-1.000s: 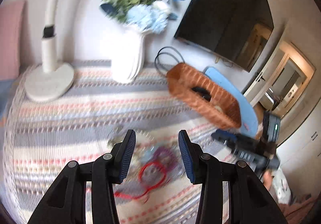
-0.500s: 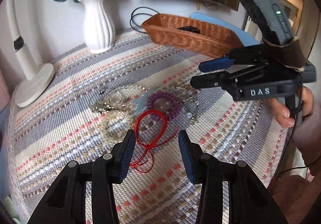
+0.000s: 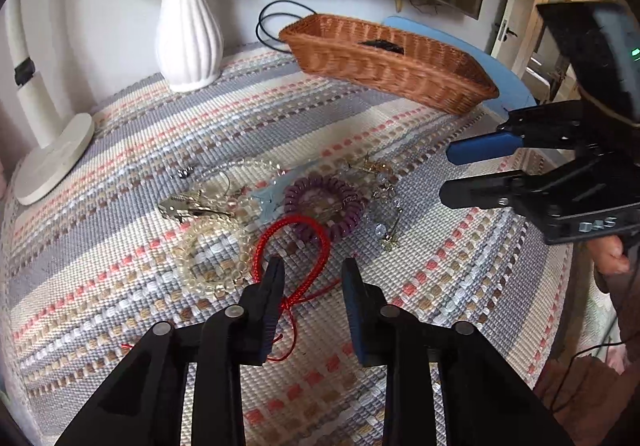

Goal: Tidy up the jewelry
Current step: 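Grasp the red string bracelet with left tool while right tool grasps purple spiral tie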

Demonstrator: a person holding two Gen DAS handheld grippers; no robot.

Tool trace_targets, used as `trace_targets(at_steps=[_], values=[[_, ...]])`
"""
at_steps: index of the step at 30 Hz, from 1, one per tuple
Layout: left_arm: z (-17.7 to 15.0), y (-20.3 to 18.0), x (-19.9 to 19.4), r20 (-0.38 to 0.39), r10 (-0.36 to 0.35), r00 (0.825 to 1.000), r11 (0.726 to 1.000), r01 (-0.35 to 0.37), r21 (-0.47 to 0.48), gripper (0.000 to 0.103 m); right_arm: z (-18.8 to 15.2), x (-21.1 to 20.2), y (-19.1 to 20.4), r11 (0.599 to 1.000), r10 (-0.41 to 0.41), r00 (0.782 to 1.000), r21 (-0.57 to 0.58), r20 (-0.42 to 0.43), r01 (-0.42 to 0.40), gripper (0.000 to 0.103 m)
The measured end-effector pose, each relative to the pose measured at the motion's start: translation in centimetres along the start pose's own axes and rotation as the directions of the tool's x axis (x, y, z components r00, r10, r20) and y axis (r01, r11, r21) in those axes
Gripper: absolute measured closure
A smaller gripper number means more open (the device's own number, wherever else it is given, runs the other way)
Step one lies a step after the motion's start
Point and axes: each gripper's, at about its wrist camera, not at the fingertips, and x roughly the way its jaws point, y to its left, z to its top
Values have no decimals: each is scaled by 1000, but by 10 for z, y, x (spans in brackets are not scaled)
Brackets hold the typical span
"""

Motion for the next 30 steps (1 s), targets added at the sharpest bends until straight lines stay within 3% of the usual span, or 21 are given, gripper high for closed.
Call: trace_targets(at_steps=[6, 10, 14, 18, 21, 24, 30], values=[[-2, 4, -1, 12, -11, 1000, 1000, 11, -29, 95, 29, 24, 36, 988, 65, 998, -138, 15, -63, 59], [-4, 25, -6, 41, -15, 999, 993, 19, -119, 96, 33, 44, 49, 974, 80, 997, -209, -23, -83, 62], [-5, 43, -4, 43, -74, 996, 975, 81, -206, 96, 34, 56, 53, 969, 81, 996, -229, -46, -90, 68], [-8, 44, -7, 52, -80, 995, 974, 89, -209, 96, 34, 73, 62, 961, 59, 996, -268, -69, -75, 84], [-10, 46, -10, 58, -81, 995, 973, 91, -214, 96, 29, 70, 66, 953, 33, 998, -301, -48, -46, 89], [-12, 48, -16, 70, -93, 993, 968, 107, -226, 98, 25, 63, 63, 958, 35, 998, -284, -45, -47, 90], [-8, 53, -53, 162, -187, 969, 942, 224, -252, 98, 27, 15, 40, 974, 175, 984, -155, 39, -168, 90]])
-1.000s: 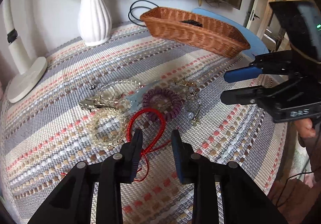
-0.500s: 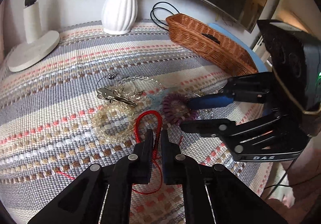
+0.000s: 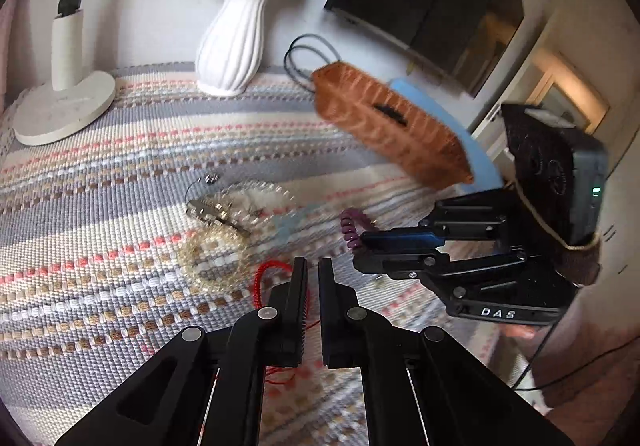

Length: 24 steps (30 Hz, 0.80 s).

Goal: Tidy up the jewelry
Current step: 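Grasp the red string bracelet with left tool while right tool grasps purple spiral tie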

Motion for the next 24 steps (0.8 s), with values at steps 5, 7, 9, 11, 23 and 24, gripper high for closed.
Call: trace_targets(at_steps=[5, 7, 9, 11, 23, 24], values=[[11, -17, -32, 65, -3, 998, 1000, 1, 31, 98, -1, -42, -13, 998, 23, 996, 62, 89, -29, 90], [11, -23, -31, 38, -5, 999, 998, 2, 62, 93, -4, -52, -16, 998, 4, 994, 67, 110, -11, 90], [7, -22, -20, -26, -10, 1000, 997, 12, 75, 68, -9, -60, -22, 996, 7, 992, 87, 125, -18, 90], [0, -22, -2, -66, 72, 995, 993, -65, 95, 54, -13, -61, -29, 995, 7, 991, 100, 130, -20, 90], [-16, -40, 54, -198, 298, 934, 942, -254, 221, 99, -32, -81, -61, 986, -32, 989, 168, 147, 7, 89], [-13, -42, 53, -187, 283, 941, 946, -242, 215, 99, -34, -87, -63, 985, -37, 987, 171, 155, 10, 89]])
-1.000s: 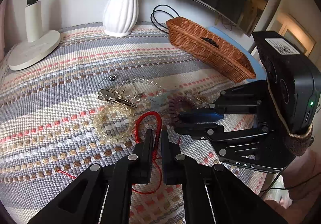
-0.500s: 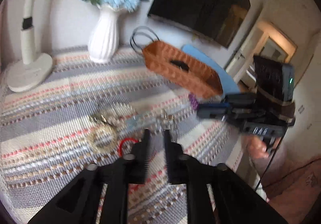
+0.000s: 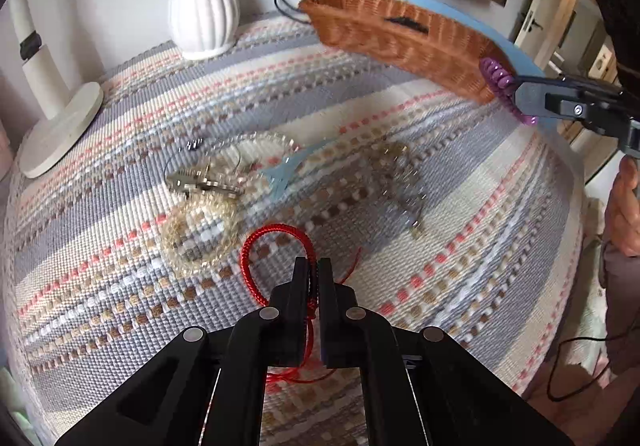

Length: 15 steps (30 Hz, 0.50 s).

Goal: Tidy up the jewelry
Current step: 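Grasp the red string bracelet with left tool while right tool grasps purple spiral tie, then carry the red bracelet and purple tie into the wicker basket and release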

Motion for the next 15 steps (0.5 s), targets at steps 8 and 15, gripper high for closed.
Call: trace_targets(at_steps=[8, 15], values=[[56, -24, -60, 182, -148, 972, 989, 142, 48, 99, 18, -61, -39, 994, -105, 987, 29, 120, 102, 90], [164, -64, -63, 266, -189, 945, 978, 155, 142, 99, 48, -80, -107, 958, -262, 949, 166, 176, 234, 89]])
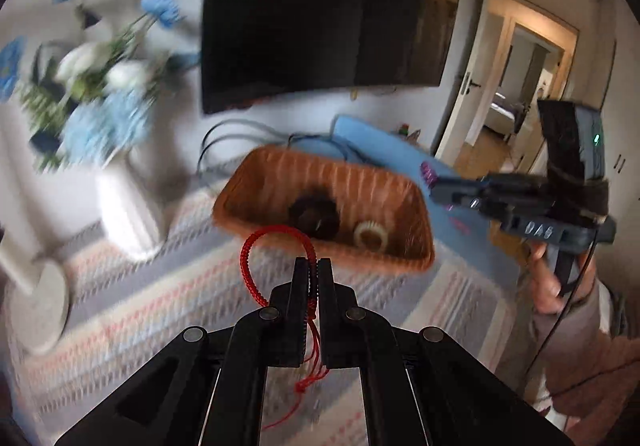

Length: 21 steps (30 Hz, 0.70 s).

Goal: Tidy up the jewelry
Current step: 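Carry the red bracelet and purple tie into the wicker basket and release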

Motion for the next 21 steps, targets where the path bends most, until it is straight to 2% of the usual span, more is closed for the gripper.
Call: trace_targets(at_steps=[4, 7, 14, 17, 21], values=[[40, -11, 51, -24, -52, 998, 999, 52, 4, 99, 4, 33, -34, 994, -66, 997, 88, -35, 69, 90], [50, -17, 100, -66, -112, 992, 994, 112, -7, 99, -2, 61, -56, 984, -93, 992, 143, -83, 104, 90], [40, -43, 175, -154, -156, 976, 987, 158, 2, 99, -24, 104, -92, 963, -111, 977, 224, -180, 151, 90], [34, -46, 191, -186, -169, 968, 985, 172, 2, 99, -25, 106, -95, 962, -110, 977, 228, -185, 151, 90], [32, -49, 191, -181, -192, 965, 981, 192, -16, 99, -26, 104, -93, 963, -106, 977, 226, -185, 147, 89]])
